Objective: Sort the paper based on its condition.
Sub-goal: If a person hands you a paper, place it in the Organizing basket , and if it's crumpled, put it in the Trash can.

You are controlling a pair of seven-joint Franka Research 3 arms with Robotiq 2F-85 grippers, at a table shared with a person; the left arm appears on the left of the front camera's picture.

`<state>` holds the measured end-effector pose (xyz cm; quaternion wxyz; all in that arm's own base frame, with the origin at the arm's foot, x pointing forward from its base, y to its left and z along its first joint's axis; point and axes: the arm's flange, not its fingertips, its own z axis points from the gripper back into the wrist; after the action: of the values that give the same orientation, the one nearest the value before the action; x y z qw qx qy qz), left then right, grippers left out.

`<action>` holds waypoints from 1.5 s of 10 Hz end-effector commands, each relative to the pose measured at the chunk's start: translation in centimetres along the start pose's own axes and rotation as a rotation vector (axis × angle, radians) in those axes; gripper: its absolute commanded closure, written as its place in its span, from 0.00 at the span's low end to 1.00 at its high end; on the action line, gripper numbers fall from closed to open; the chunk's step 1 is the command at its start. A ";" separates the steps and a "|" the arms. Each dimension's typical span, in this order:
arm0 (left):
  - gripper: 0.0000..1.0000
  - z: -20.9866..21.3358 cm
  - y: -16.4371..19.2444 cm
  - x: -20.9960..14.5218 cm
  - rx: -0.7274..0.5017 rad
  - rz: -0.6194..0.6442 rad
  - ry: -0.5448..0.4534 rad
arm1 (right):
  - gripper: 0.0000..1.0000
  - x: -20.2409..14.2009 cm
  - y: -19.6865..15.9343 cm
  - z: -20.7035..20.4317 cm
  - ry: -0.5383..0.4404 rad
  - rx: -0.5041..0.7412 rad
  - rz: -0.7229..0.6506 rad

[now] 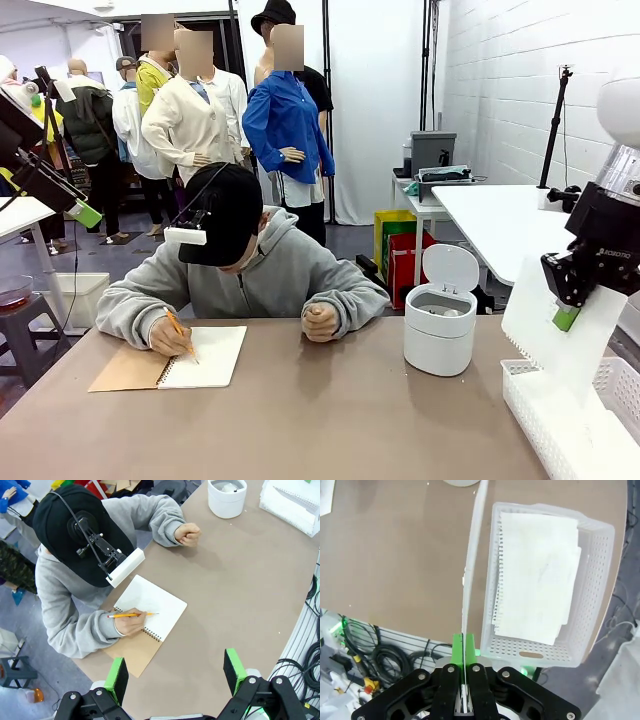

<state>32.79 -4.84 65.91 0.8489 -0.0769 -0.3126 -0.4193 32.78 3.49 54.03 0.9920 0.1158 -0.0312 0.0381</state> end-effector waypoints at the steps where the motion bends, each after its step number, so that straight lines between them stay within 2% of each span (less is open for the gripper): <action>1: 0.00 0.0 0.0 -0.1 0.002 0.001 0.001 | 1.00 0.1 0.2 -0.1 -0.008 0.002 0.006; 3: 0.00 0.0 0.0 -0.1 0.002 0.001 0.001 | 1.00 0.7 -0.9 -1.3 0.001 -0.002 -0.017; 7: 0.00 0.0 0.0 -0.1 0.002 0.001 0.001 | 1.00 -0.6 -3.9 -4.7 0.046 -0.021 -0.052; 11: 0.00 0.0 0.0 -0.1 0.002 0.001 0.001 | 1.00 -2.5 -6.3 -7.5 0.104 0.015 -0.118; 13: 0.00 0.0 0.0 -0.1 0.002 0.001 0.001 | 1.00 -3.7 -7.2 -8.4 0.107 0.020 -0.133; 15: 0.00 0.0 0.0 -0.1 0.002 0.001 0.001 | 1.00 -4.1 -8.1 -10.6 0.091 0.081 -0.128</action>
<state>32.79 -4.84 65.91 0.8488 -0.0768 -0.3127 -0.4193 31.94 -2.07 45.29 0.9889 0.1417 0.0329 -0.0294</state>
